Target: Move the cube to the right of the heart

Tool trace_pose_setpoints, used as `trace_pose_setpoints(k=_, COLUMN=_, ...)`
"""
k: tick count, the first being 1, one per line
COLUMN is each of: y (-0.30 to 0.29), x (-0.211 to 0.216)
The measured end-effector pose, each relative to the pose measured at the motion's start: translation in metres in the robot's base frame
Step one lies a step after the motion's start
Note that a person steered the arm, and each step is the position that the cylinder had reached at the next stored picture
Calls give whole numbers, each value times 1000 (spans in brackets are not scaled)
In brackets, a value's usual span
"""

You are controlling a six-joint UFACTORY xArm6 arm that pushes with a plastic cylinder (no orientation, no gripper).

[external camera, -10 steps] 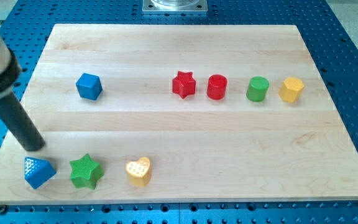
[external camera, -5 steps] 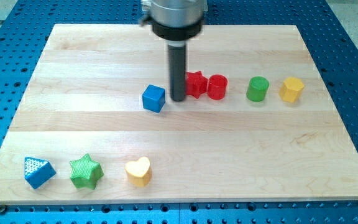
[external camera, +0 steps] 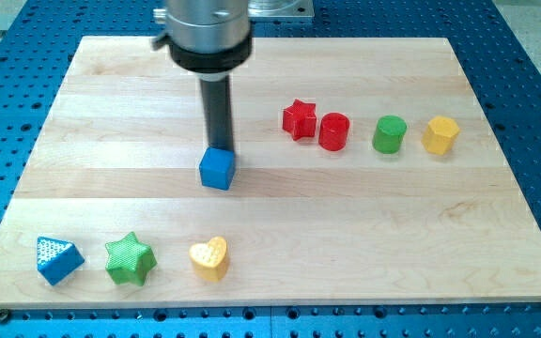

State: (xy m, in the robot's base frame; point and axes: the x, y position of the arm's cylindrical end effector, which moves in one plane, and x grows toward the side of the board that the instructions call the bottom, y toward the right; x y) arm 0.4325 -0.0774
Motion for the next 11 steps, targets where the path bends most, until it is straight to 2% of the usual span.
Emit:
trace_pose_setpoints(k=1, y=-21, x=24)
trace_pose_setpoints(k=2, y=34, x=25)
trace_pose_setpoints(k=3, y=64, x=41)
trace_pose_setpoints(k=4, y=80, x=70)
trace_pose_setpoints(k=5, y=112, x=56)
trace_pose_setpoints(k=6, y=123, x=81)
trace_pose_setpoints(k=8, y=122, x=116)
trace_pose_setpoints(k=10, y=110, x=87)
trace_pose_setpoints(k=11, y=108, x=97)
